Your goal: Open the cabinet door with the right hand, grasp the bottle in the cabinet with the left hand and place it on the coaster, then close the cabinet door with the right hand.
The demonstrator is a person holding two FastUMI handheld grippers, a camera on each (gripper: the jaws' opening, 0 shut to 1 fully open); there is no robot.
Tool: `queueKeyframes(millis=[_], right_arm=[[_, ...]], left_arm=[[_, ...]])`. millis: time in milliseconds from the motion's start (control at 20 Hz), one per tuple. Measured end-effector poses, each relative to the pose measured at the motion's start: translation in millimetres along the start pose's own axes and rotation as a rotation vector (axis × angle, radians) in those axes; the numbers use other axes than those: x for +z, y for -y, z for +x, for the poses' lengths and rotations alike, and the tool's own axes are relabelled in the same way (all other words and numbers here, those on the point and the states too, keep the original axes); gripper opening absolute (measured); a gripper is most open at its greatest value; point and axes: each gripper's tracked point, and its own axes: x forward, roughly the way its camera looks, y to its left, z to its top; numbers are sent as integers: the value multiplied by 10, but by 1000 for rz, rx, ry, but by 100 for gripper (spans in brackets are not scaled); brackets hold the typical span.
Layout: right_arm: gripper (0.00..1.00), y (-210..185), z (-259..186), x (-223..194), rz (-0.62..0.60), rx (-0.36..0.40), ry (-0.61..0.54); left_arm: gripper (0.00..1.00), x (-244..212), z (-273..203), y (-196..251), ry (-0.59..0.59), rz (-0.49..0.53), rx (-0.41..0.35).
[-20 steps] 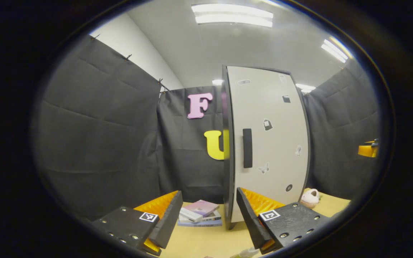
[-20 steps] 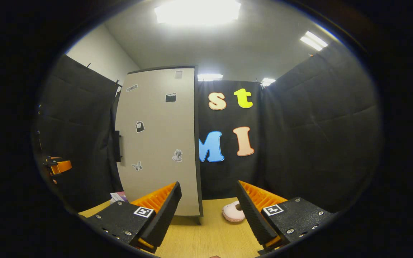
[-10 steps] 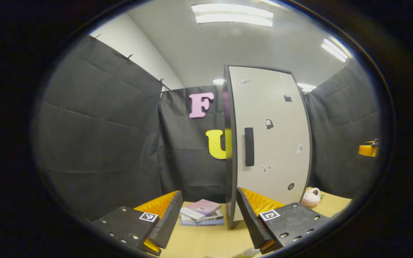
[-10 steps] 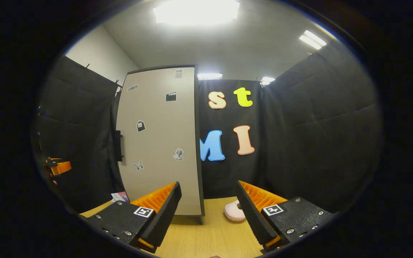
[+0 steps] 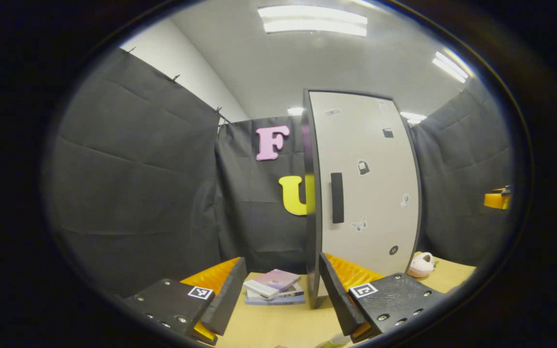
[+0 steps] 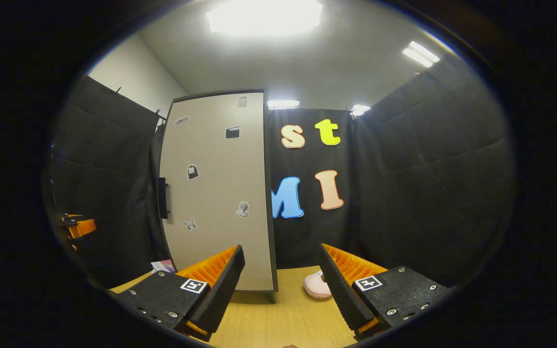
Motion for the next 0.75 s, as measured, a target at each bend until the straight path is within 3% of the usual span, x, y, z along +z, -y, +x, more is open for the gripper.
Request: queueKeyframes(millis=[150, 200, 350, 400, 550, 600, 650, 750], right_arm=[[94, -18, -10, -7, 11, 0, 3], [94, -24, -18, 0, 11, -1, 5], [95, -47, -32, 14, 10, -2, 13], [91, -59, -31, 7, 12, -1, 13], [94, -96, -30, 14, 14, 3, 15], [95, -107, -16, 19, 13, 2, 18], [94, -116, -18, 25, 13, 2, 21], [94, -135, -14, 21, 13, -1, 24]], left_arm=[[91, 8, -16, -16, 1, 2, 1], [87, 18, -14, -18, 3, 5, 2], [87, 30, -30, -24, 9, 5, 7], [87, 30, -23, -23, 9, 4, 8], [91, 30, -19, -28, 9, 5, 12], [86, 27, -23, -32, 9, 6, 14], [91, 27, -19, -27, 10, 7, 13], [91, 30, -13, -31, 14, 7, 14]])
